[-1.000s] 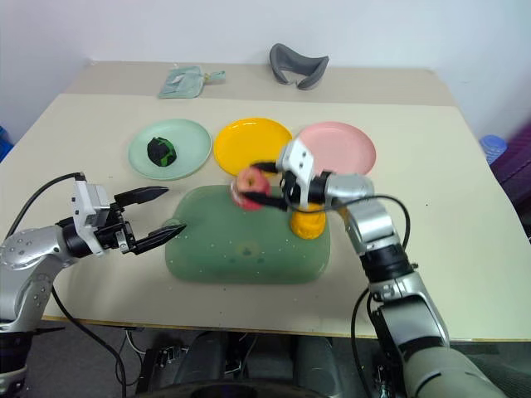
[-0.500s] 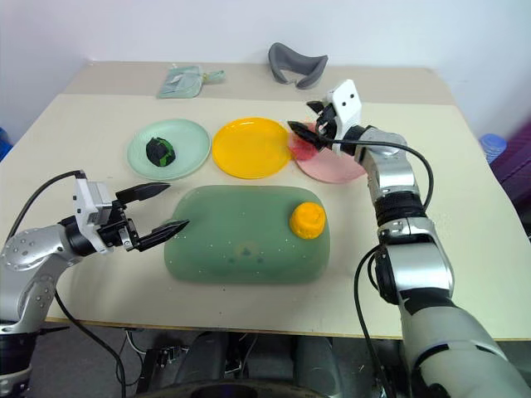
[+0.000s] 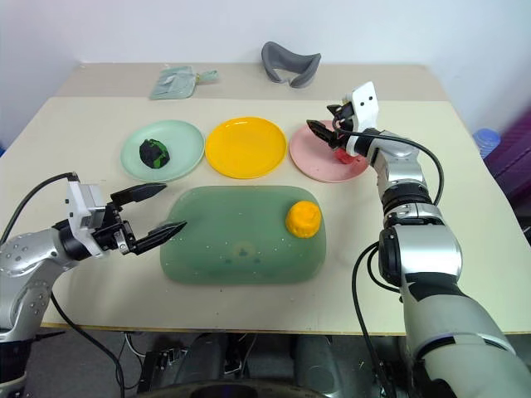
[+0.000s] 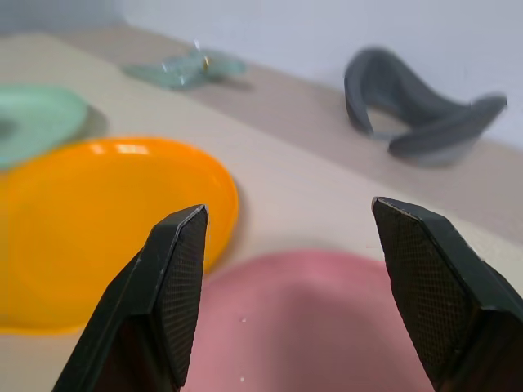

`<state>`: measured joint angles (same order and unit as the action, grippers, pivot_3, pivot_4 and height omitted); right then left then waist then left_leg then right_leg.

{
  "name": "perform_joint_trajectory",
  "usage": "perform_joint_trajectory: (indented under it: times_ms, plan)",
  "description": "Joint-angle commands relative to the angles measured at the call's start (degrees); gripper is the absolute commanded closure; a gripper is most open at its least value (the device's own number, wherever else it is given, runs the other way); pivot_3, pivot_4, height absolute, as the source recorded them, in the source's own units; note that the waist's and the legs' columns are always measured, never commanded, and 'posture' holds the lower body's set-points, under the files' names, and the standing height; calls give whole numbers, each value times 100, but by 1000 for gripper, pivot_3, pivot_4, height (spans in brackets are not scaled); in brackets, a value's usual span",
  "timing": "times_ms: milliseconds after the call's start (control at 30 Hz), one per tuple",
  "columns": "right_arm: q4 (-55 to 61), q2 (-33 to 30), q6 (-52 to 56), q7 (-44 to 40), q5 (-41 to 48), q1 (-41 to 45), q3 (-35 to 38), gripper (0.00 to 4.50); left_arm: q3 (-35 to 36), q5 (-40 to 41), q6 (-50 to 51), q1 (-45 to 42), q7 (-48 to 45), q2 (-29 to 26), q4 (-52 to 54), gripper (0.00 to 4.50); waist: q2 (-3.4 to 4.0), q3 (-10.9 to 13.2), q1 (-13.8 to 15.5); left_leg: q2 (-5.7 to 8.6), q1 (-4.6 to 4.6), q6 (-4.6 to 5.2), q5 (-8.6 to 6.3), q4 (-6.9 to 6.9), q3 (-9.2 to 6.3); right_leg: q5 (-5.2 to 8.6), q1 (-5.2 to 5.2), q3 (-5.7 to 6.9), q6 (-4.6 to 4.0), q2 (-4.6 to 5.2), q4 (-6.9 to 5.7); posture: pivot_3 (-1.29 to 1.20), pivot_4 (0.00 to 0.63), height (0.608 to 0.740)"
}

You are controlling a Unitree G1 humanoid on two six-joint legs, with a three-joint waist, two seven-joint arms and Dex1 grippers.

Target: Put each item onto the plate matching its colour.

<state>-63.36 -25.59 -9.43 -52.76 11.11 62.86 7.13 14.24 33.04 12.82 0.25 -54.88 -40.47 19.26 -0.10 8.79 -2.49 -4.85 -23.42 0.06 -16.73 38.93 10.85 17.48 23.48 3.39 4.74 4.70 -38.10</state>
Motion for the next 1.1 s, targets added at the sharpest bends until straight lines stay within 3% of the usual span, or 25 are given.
perform_joint_trajectory:
  times_ms: [33, 100, 233, 400, 600, 1100]
  plan:
    - [1606, -287, 673, -893, 538, -545, 91, 1262, 76, 122, 69, -7, -17, -52, 247, 0, -1, 0, 25, -1, 0, 0, 0, 0, -3, 0, -2, 1, 0, 0, 0, 0, 150, 740]
    - [3037, -577, 1440, -1347, 793, -1372, -90, 1262, 69, 177, 132, -3, -96, -84, 265, 0, -3, -2, 71, 0, 0, 0, 0, -1, -5, 0, -5, 1, 0, 3, 4, 0, 150, 740]
    - [5418, -1043, 2751, -1221, 1218, -2885, -113, 1262, 21, 192, 150, -64, -370, -187, 187, 0, -2, -1, 154, 0, -1, 2, -1, 1, -7, 0, -4, 2, 1, 7, 4, 0, 150, 740]
    - [6899, -1149, 3379, -683, 1373, -4066, 15, 1262, -54, 249, 183, -176, -688, -281, 57, 0, -1, -1, 127, 1, 4, 0, -2, 4, -3, 0, -3, 0, 0, 1, 0, 0, 150, 740]
    - [7488, -1080, 3337, -379, 1351, -4816, -88, 1262, -237, 181, 179, -324, -1053, -429, -148, 0, -1, -2, 174, 6, 3, 1, -2, 4, -3, 0, -6, 0, 0, 1, 4, 0, 150, 740]
    - [7291, -1041, 2936, -424, 913, -5029, -887, 1262, -357, 378, 470, -417, -1522, -508, -52, 0, -4, -3, 166, 5, 4, 2, -2, 6, -5, 0, -6, 0, 0, 0, 3, 0, 150, 740]
